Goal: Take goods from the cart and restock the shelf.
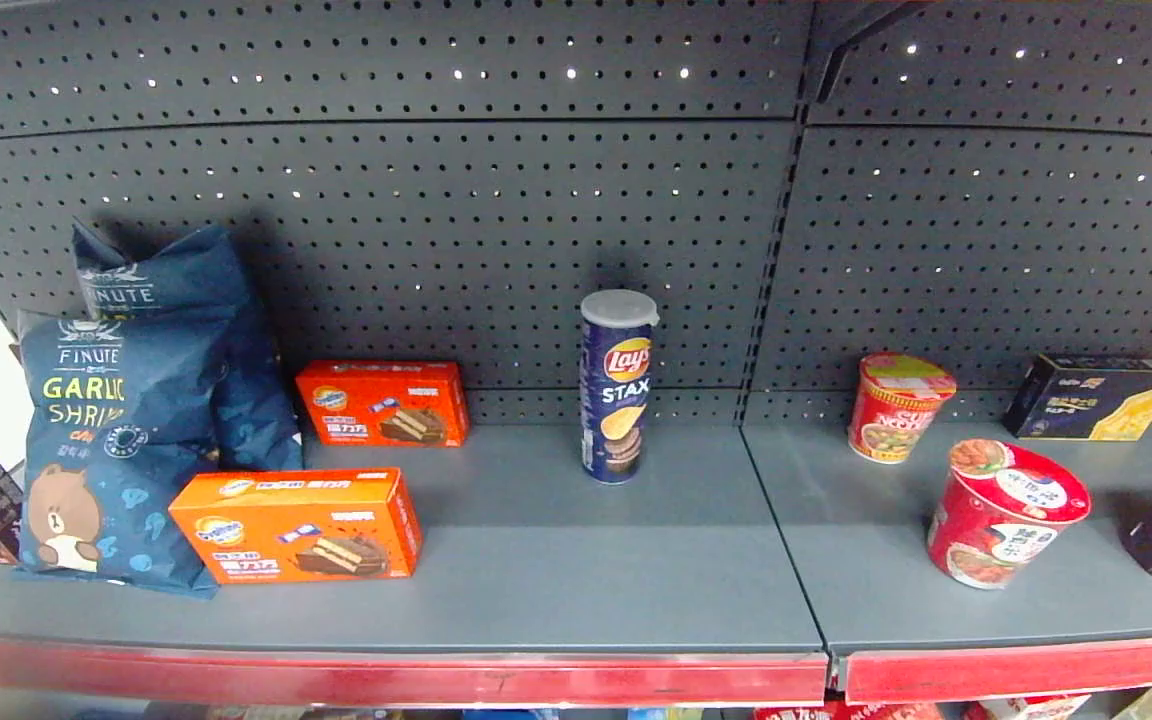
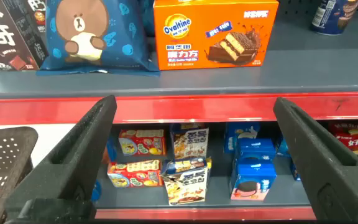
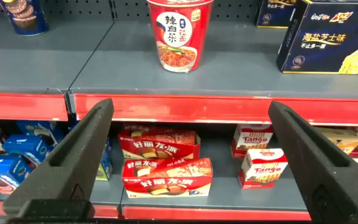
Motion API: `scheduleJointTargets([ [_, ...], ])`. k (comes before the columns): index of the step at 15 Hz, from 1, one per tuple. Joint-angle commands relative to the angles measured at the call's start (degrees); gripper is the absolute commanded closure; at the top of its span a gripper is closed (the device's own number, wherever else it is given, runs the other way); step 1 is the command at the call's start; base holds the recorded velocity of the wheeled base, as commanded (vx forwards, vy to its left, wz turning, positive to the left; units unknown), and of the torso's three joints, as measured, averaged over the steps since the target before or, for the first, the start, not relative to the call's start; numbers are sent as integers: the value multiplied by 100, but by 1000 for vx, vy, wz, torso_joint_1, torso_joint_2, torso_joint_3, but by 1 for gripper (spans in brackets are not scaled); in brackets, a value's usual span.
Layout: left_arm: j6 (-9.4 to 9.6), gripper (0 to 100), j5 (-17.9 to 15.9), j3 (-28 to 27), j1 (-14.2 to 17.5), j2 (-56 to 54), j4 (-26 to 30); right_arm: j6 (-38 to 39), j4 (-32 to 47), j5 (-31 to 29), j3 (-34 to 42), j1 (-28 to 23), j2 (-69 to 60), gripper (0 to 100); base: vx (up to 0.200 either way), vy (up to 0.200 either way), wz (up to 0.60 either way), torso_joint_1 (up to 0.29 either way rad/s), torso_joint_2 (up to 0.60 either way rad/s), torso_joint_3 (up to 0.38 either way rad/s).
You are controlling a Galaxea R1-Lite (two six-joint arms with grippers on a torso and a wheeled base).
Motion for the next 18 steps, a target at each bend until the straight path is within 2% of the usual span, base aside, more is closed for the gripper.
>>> scheduleJointTargets([
  [1,-4,0,-1,1,1,4,-1,-13,-6,2,0,1,-2,0,0,0,600,2,-2,2],
  [18,-4,0,7,1,1,4,-1,-13,-6,-7,0,1,-2,0,0,0,600,3,2,2],
])
